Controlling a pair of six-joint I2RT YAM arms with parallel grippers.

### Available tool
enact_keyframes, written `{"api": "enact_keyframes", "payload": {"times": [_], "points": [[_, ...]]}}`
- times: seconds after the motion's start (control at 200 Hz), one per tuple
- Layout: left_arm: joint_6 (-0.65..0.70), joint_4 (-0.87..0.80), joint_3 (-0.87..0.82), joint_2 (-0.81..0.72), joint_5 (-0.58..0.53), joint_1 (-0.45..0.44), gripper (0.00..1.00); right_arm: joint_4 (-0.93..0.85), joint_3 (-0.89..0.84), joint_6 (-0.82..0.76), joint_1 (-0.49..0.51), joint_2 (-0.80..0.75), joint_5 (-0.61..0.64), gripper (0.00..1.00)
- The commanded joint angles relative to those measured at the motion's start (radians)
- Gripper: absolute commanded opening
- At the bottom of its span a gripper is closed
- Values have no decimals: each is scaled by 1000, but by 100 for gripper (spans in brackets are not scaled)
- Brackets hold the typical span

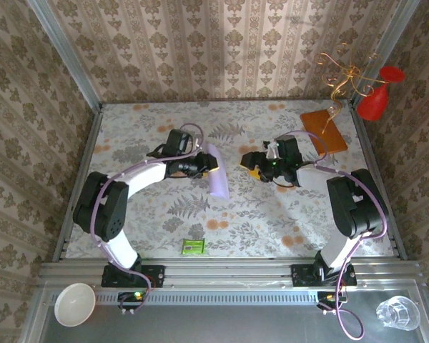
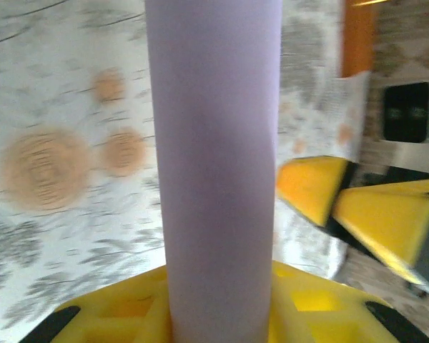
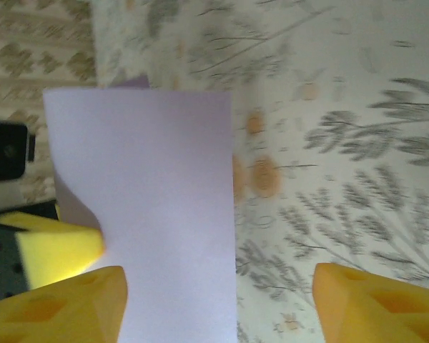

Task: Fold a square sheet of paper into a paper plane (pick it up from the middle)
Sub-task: First fold in half a square sheet of paper at the center of the table.

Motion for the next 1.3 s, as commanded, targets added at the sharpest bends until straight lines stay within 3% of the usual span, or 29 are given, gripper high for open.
{"api": "enact_keyframes", "payload": {"times": [0.0, 0.195, 0.455, 0.805, 1.075, 1.175, 1.295], "points": [[-6, 64, 34, -34, 126, 11, 32, 101, -11, 24, 11, -26, -118, 76], [-85, 168, 26, -34, 201, 15, 32, 213, -4, 104, 33, -11, -184, 79], [-81, 150, 15, -28, 180, 29, 32, 360, -19, 204, 34, -2, -240, 75], [-68, 124, -7, -31, 145, 41, 31, 350, -43, 200, 20, -37, -202, 50], [-66, 113, -10, -30, 141, 40, 31, 323, -41, 198, 18, -39, -174, 18], [-66, 102, -13, -32, 130, 68, 37, 254, -34, 164, 18, -69, -128, 8], [-54, 63, -22, -43, 90, 84, 54, 110, -14, 88, 5, -123, -70, 1]]}}
